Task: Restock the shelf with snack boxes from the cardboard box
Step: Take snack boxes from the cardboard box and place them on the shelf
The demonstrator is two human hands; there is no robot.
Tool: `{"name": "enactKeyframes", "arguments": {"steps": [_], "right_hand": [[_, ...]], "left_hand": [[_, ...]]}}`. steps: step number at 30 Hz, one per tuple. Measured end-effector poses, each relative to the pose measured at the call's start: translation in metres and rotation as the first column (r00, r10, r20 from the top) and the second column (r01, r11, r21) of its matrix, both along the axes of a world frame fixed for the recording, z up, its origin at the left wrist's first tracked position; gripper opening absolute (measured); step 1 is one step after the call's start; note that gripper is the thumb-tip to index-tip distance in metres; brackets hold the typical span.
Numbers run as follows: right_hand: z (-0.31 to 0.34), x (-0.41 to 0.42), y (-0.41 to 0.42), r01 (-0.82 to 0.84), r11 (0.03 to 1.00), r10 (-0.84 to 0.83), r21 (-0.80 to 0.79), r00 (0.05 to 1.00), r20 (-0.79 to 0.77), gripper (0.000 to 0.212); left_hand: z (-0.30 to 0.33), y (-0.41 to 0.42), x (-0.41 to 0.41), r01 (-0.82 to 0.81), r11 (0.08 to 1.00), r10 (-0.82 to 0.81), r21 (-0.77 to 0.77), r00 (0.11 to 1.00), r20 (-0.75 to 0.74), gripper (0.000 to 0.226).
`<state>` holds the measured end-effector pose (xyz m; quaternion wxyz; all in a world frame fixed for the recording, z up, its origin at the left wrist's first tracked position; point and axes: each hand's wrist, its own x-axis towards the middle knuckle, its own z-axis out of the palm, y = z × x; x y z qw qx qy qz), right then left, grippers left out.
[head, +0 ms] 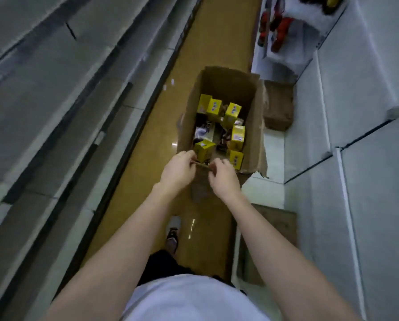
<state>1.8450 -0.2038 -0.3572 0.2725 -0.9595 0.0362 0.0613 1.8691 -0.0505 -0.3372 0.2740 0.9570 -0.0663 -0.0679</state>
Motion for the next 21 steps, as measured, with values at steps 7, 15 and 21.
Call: {"name": "enactKeyframes", "arguments": {"steps": [7,15,21], "right_hand": [[-0.015,0.082,-0.012,0.232,0.973,-0.23,0.004,0.968,-0.102,0.031],[-0.048,0.143,-0.048,0.355,0.931,-0.365,-0.09,0.915,-0.173,0.033],[-0.084,0.18,-0.079,0.302,0.943,-0.331,-0.139,0.897,-0.295,0.04]], "left_hand": [[-0.021,-0.012,0.113,0.052,0.994,-0.063,-0.092,0.991,-0.119,0.02],[-0.062,-0.033,0.188,0.115,0.992,-0.094,0.058,0.953,-0.288,0.037],[-0.112,-0.058,0.214,0.158,0.981,-0.099,0.11,0.904,-0.417,0.045]]}}
